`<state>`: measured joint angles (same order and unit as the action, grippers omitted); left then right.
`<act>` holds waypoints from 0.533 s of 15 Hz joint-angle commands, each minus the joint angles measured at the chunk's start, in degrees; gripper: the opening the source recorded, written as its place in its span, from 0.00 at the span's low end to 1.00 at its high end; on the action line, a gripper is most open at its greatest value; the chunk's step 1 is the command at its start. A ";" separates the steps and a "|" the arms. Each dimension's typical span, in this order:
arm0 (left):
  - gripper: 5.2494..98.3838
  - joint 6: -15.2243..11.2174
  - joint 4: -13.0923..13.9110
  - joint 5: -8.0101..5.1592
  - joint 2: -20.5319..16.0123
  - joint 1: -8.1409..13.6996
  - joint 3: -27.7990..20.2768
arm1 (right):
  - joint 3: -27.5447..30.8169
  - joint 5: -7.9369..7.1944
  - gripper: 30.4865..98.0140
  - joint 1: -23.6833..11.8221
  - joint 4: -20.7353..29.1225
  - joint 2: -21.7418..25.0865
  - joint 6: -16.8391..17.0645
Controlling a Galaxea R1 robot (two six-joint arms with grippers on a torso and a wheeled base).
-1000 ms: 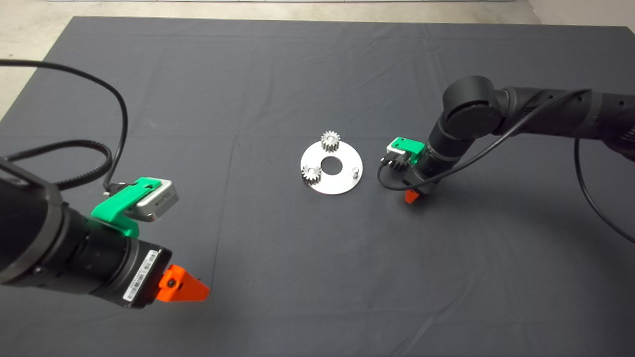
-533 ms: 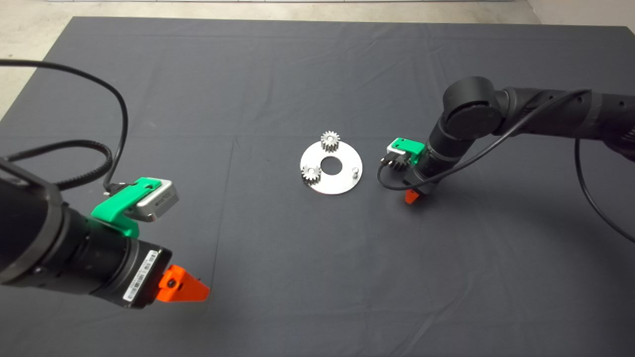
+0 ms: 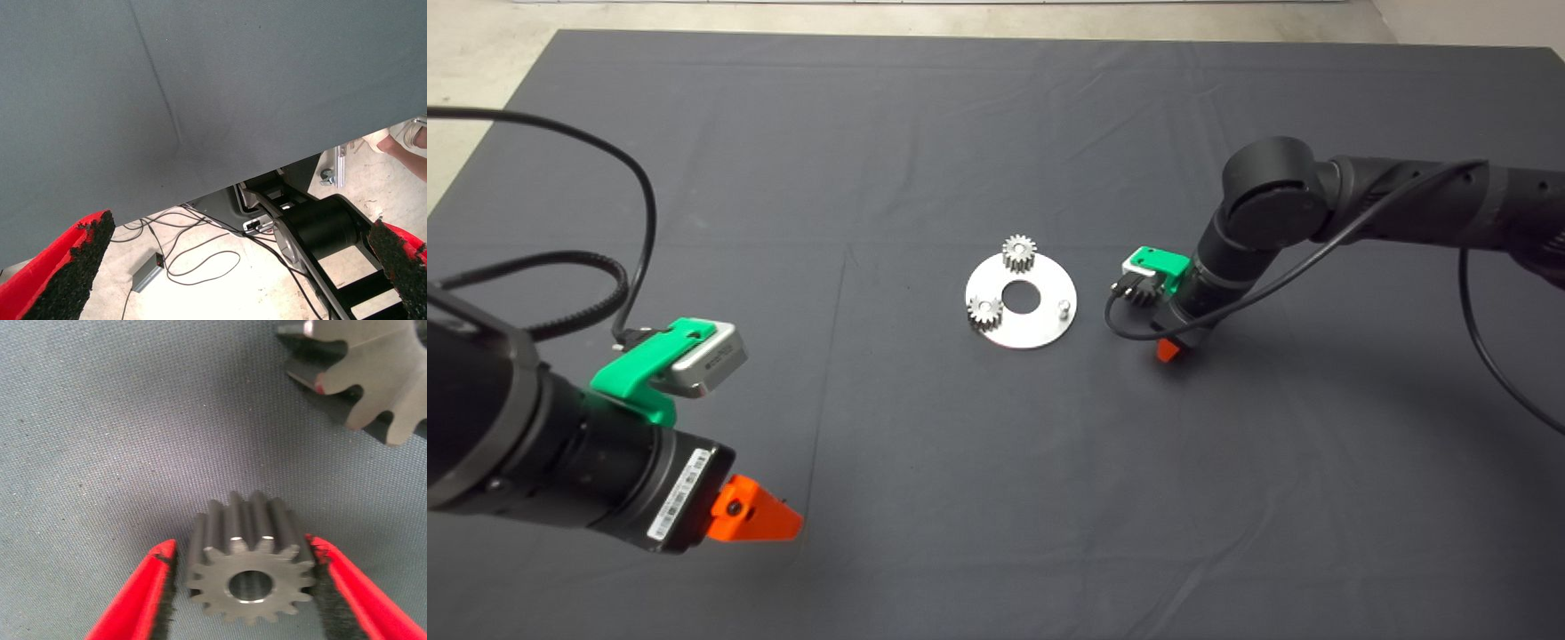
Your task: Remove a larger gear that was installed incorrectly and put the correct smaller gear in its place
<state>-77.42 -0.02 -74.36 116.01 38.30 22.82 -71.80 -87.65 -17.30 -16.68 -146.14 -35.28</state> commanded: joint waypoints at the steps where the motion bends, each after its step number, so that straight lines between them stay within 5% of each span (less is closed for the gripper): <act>1: 1.00 0.17 0.90 0.10 -0.64 0.64 -1.30 | 0.10 -6.39 0.24 -0.81 1.74 0.28 -0.40; 8: 1.00 0.17 0.90 0.01 -0.82 0.64 -1.30 | 0.10 -6.44 0.19 -0.72 1.74 0.02 -0.49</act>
<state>-77.42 -0.02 -74.36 115.25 38.30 22.37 -71.83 -87.57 -17.30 -16.68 -146.03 -35.44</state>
